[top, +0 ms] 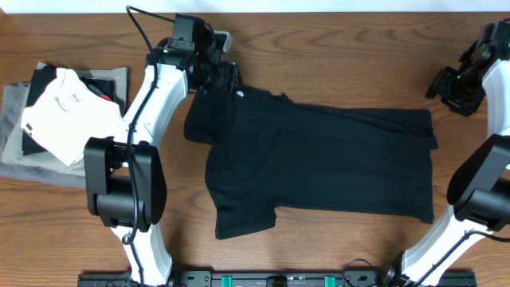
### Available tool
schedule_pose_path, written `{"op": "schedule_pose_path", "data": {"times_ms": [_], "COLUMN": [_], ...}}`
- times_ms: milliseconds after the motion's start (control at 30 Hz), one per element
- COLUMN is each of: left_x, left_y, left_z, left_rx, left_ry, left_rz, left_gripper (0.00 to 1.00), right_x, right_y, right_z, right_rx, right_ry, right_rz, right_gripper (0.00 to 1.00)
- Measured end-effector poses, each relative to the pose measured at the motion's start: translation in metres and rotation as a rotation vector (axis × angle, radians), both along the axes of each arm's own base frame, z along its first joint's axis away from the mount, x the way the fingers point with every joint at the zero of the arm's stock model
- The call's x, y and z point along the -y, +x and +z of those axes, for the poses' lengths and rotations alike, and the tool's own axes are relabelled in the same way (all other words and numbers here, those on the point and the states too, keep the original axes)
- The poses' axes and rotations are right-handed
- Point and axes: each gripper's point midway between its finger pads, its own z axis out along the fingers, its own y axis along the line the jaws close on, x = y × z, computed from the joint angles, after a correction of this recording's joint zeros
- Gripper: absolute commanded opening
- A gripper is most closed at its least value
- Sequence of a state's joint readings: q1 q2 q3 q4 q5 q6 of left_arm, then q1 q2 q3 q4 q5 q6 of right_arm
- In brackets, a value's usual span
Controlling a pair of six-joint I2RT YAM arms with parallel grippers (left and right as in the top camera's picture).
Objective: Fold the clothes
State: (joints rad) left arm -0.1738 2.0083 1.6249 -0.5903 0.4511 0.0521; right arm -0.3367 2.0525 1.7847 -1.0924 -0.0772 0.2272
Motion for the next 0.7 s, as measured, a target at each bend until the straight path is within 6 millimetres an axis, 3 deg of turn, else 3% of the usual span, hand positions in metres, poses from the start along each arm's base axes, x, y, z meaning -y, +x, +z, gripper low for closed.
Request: {"op": "schedule_pose_path", "data": {"times_ms": [133,433,700], "left_x": [0.008,0.013,0.022], "left_y": [0.005,0.0,0.0], "left_z": [-0.01,-0.068,-0.069], "left_rx": [-0.002,-0.122,-0.125], "left_ry": [-0.036,-0.04,-0.085], "left_rz": [-0.021,-0.035,-0.057], "left_gripper": [0.71,0.7,0.64], "right_x": [-0.014,-0.027,-0.026], "right_y": [0.007,0.011,0.015], "right_z": [0.001,0.001,0.002], "right_rx": [0.012,0.017,0.032], "right_ry": [0.001,0.004,-0.003], "right_rz": [0.037,0.081,0.088], "right_gripper": [0.62,0.61,0.61]}}
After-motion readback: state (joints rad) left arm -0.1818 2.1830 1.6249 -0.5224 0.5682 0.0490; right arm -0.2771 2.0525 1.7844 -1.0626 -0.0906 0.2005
